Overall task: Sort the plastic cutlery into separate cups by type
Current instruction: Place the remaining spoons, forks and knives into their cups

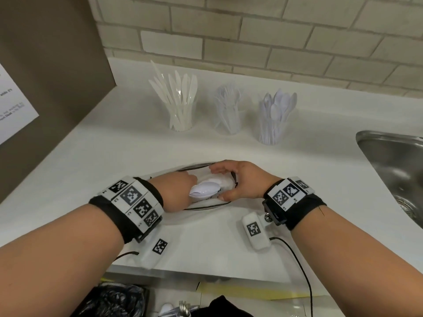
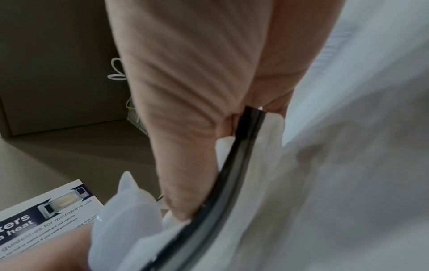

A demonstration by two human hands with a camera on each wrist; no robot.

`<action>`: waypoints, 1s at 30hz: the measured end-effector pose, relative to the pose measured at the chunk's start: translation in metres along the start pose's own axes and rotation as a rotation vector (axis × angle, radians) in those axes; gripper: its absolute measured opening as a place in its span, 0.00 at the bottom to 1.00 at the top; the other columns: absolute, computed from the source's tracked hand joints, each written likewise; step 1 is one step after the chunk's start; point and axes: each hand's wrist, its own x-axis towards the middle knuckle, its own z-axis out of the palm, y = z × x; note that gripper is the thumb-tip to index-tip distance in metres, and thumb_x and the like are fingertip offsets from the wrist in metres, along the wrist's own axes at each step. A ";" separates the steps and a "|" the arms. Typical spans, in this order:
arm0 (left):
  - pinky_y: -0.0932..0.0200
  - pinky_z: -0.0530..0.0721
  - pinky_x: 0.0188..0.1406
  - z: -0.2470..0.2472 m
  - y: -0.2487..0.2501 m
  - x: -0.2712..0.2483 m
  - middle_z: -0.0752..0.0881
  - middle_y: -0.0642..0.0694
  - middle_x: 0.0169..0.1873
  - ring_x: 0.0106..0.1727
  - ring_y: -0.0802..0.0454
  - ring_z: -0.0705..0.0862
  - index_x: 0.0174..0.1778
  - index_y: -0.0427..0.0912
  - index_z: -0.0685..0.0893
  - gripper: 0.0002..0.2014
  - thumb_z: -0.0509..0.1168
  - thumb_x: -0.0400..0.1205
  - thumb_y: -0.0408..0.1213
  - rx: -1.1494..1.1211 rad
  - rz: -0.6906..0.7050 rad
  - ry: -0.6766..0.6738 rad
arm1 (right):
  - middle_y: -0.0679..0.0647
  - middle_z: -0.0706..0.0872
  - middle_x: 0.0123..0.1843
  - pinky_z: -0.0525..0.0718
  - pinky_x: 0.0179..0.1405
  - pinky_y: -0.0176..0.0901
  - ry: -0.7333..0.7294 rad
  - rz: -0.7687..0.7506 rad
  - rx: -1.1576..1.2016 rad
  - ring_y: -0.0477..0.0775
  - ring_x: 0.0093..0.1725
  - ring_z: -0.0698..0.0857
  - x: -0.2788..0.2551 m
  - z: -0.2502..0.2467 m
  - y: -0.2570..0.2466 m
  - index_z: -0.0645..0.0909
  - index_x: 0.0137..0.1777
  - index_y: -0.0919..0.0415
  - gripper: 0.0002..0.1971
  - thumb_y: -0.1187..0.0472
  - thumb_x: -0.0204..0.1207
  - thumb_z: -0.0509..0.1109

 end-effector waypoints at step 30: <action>0.52 0.79 0.47 0.002 -0.013 -0.016 0.82 0.45 0.50 0.47 0.45 0.81 0.50 0.44 0.75 0.03 0.59 0.83 0.38 -0.214 0.019 0.186 | 0.48 0.87 0.65 0.78 0.67 0.44 0.066 0.006 -0.322 0.50 0.64 0.83 0.011 -0.004 -0.019 0.86 0.63 0.51 0.16 0.52 0.75 0.73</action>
